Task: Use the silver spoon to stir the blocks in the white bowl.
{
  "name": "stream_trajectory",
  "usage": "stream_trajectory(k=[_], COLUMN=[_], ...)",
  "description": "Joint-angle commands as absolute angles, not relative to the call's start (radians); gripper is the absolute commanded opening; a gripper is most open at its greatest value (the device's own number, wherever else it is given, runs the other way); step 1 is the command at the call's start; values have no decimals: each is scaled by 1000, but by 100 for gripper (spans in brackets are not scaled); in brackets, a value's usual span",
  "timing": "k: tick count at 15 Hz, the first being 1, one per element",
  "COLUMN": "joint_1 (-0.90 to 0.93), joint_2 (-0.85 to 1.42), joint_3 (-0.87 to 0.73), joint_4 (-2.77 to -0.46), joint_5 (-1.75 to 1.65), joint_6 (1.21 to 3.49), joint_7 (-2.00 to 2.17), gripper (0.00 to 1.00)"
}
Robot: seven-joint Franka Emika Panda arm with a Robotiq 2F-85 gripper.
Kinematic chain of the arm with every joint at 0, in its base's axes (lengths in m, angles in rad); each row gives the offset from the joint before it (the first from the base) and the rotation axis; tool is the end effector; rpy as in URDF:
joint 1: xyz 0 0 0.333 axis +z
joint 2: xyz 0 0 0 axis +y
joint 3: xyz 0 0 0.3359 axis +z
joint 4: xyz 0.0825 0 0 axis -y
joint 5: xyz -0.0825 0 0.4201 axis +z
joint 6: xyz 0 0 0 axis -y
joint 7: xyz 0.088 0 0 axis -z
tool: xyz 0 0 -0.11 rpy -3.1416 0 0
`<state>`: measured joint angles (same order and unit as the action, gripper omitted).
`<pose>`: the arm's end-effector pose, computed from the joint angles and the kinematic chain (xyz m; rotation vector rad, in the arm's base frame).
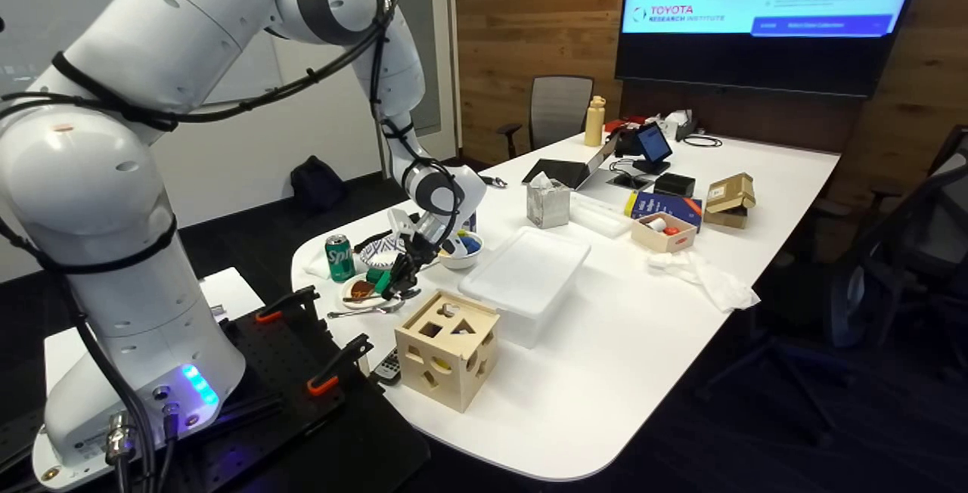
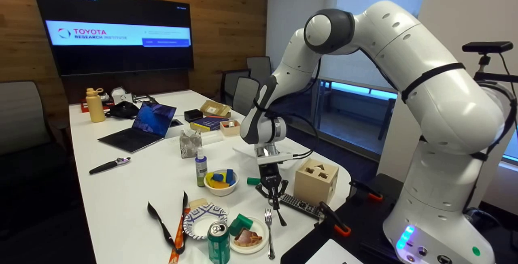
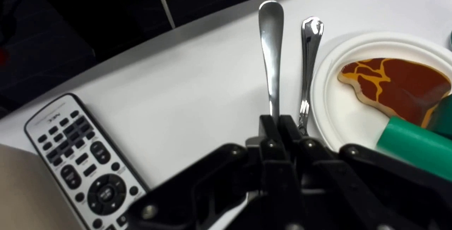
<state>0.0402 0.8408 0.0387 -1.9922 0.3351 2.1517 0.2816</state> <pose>0.5103 0.0583 -0.0191 -2.7585 0.6895 1.0500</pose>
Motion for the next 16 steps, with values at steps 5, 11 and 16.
stream_trajectory(k=[5, 11, 16], joint_1=[71, 71, 41], joint_2=[797, 801, 746], joint_3=[6, 7, 44], joint_4=[-2117, -2103, -2138], joint_5=[380, 364, 372], joint_6=[2315, 2298, 2281], joint_7=[432, 452, 356], gripper=[2, 47, 84])
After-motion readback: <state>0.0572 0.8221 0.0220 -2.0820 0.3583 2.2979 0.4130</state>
